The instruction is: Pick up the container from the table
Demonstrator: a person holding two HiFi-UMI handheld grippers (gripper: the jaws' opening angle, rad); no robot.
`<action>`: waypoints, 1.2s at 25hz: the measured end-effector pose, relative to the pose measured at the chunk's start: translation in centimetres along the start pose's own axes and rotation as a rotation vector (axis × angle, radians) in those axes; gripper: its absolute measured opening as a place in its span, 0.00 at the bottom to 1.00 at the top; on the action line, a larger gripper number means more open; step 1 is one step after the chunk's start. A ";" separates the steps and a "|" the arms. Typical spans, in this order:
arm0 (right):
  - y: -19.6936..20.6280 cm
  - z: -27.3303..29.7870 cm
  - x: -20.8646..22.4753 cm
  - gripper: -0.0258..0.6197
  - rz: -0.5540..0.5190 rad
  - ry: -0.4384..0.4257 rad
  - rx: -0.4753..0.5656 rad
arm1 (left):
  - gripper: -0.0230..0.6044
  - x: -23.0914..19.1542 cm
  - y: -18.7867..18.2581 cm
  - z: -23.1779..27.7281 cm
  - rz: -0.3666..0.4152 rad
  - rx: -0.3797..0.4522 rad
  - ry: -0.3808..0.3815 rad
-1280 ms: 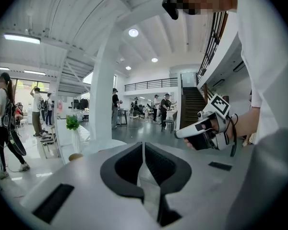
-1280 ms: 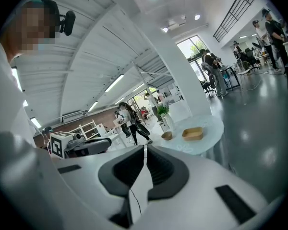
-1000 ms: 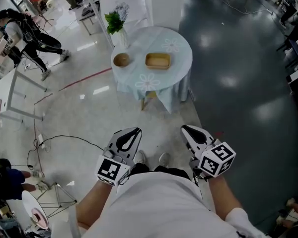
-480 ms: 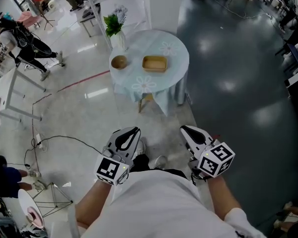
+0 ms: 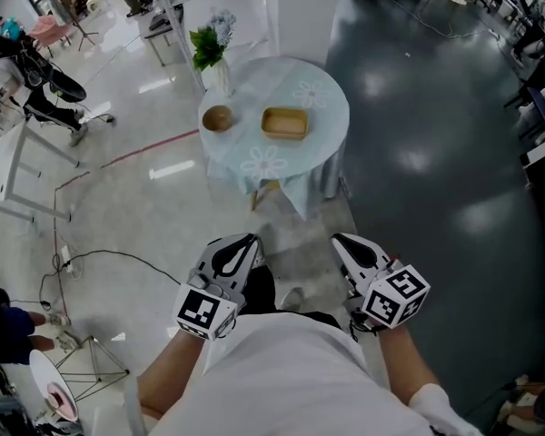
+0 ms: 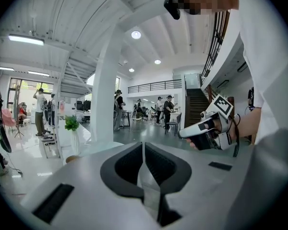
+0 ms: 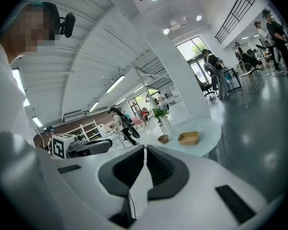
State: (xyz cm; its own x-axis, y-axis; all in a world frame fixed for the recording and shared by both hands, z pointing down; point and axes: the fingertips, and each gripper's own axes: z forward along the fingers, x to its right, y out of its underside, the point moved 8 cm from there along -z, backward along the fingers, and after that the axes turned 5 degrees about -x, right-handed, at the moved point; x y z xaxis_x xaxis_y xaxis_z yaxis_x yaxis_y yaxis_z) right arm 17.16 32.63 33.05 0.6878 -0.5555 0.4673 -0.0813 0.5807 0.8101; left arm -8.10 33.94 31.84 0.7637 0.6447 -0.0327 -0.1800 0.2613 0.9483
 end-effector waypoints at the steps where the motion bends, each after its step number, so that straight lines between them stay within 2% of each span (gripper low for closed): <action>1: -0.3 0.6 0.2 0.09 0.002 0.000 -0.003 | 0.09 -0.6 0.0 0.3 -0.005 -0.001 0.001; 8: -2.7 6.0 2.1 0.09 0.027 -0.003 -0.025 | 0.09 -5.6 -0.2 3.3 -0.026 -0.019 0.013; 18: -7.5 14.9 6.1 0.09 0.066 0.017 -0.046 | 0.09 -15.8 -1.1 9.3 -0.049 -0.053 0.026; 30: -12.6 24.9 8.4 0.09 0.093 0.089 -0.066 | 0.09 -26.9 -2.2 14.9 -0.065 -0.068 0.108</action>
State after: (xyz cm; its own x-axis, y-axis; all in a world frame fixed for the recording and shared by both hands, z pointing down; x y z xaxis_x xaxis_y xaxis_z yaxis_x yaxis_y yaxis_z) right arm 6.02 5.87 35.57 0.7410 -0.4442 0.5036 -0.1022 0.6666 0.7383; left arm -19.01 5.32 35.36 0.7046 0.6975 -0.1302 -0.1768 0.3503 0.9198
